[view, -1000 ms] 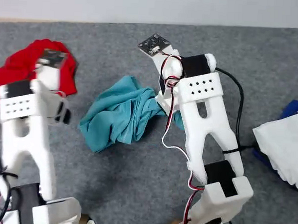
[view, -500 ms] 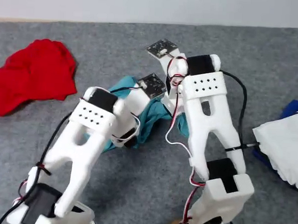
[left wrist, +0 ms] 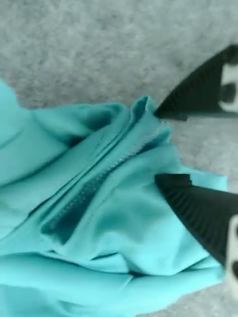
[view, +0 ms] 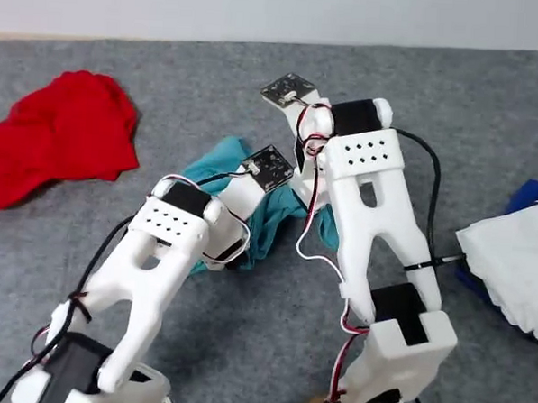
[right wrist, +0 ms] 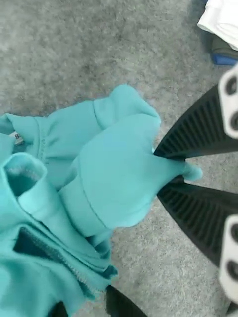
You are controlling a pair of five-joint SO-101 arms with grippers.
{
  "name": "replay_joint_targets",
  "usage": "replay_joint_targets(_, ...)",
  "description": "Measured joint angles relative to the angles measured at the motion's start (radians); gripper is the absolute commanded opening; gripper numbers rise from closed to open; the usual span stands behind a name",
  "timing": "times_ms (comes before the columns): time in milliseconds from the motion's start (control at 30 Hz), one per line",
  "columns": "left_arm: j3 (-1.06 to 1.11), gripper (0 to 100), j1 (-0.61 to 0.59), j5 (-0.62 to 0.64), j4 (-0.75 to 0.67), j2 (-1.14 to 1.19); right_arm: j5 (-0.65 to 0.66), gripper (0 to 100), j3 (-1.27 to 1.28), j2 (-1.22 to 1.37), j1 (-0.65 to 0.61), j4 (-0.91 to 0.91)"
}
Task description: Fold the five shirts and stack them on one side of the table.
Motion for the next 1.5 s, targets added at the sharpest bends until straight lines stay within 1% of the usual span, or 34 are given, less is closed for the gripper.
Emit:
replay_joint_targets(33, 0.000, 0, 0.000, 0.000, -0.003, 0.002, 0.000, 1.0, 0.000, 0.000, 0.000, 0.000)
replay_joint_targets(200, -0.003, 0, -0.009, -0.003, 0.002, 0.002, 0.000, 1.0, 0.000, 0.000, 0.000, 0.000)
replay_joint_targets(267, -0.029, 0, -0.026, -0.008, 0.038, 0.003, 0.000, 1.0, -0.002, 0.000, -0.002, 0.000)
replay_joint_targets(367, -0.115, 0, -0.097, -0.008, 0.103, 0.003, 0.000, 1.0, -0.002, -0.002, 0.009, 0.000)
replay_joint_targets(500, -0.285, 0, -0.226, -0.008, 0.209, -0.005, -0.002, 1.0, -0.002, -0.002, 0.064, 0.000)
replay_joint_targets(600, -0.393, 0, -0.292, -0.005, 0.261, -0.071, -0.002, 1.0, -0.002, -0.002, 0.098, 0.000)
replay_joint_targets(700, -0.450, 0, -0.325, -0.008, 0.292, -0.163, -0.002, 1.0, -0.006, -0.002, 0.120, 0.000)
replay_joint_targets(833, -0.473, 0, -0.359, 0.012, 0.311, -0.299, -0.002, 1.0, -0.104, -0.006, 0.144, 0.000)
replay_joint_targets(967, -0.489, 0, -0.443, 0.084, 0.308, -0.439, -0.002, 1.0, -0.245, -0.066, 0.164, 0.000)
replay_joint_targets(1100, -0.493, 0, -0.546, 0.115, 0.287, -0.543, -0.002, 1.0, -0.325, -0.150, 0.199, 0.000)
replay_joint_targets(1233, -0.493, 0, -0.675, 0.117, 0.285, -0.582, -0.002, 1.0, -0.339, -0.216, 0.252, 0.000)
replay_joint_targets(1367, -0.462, 1, -0.824, 0.117, 0.284, -0.585, 0.054, 1.0, -0.339, -0.253, 0.288, 0.000)
replay_joint_targets(1433, -0.431, 5, -0.872, 0.106, 0.284, -0.585, 0.075, 1.0, -0.339, -0.264, 0.290, 0.000)
replay_joint_targets(1500, -0.397, 10, -0.904, 0.061, 0.284, -0.585, 0.081, 1.0, -0.339, -0.267, 0.290, 0.000)
